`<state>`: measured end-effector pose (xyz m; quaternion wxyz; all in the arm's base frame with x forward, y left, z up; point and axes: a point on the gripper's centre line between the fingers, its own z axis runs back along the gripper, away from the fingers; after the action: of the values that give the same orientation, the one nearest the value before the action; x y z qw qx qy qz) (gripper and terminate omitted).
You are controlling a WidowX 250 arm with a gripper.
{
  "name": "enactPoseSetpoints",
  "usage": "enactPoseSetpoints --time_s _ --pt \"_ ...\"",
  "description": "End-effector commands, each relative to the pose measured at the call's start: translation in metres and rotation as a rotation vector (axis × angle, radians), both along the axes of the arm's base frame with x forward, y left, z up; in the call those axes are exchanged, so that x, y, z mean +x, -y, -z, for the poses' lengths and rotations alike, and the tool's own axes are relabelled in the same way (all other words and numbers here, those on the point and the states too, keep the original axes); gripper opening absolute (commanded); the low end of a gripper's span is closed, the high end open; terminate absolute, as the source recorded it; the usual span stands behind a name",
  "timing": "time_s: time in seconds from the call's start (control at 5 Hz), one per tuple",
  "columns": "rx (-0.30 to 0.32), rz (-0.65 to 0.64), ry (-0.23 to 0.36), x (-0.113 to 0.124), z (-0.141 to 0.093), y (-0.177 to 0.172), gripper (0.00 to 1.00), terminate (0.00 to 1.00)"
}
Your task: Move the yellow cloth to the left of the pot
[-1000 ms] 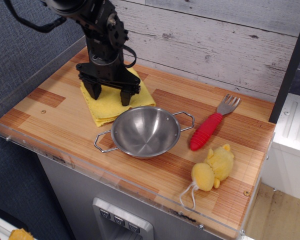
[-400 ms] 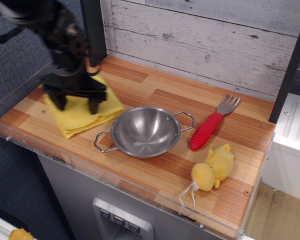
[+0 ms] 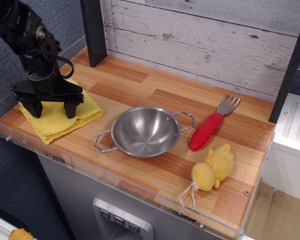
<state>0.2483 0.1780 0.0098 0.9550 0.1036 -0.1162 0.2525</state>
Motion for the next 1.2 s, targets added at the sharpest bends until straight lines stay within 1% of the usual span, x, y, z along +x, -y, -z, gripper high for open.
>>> enactPoseSetpoints --time_s 0.0,0.2,0.4,0.6,1.0 --pt "-0.043 -0.004 0.002 -0.009 0.0 0.005 1.0 0.0" --pt "-0.048 0.018 0.056 -0.002 -0.013 0.008 1.0 0.0" --pt "-0.025 0.051 0.147 0.011 -0.051 0.012 1.0 0.0" --pt "-0.015 0.076 0.217 0.017 -0.082 0.015 1.0 0.0" --pt "0.046 0.077 0.309 0.011 -0.125 0.017 1.0 0.0"
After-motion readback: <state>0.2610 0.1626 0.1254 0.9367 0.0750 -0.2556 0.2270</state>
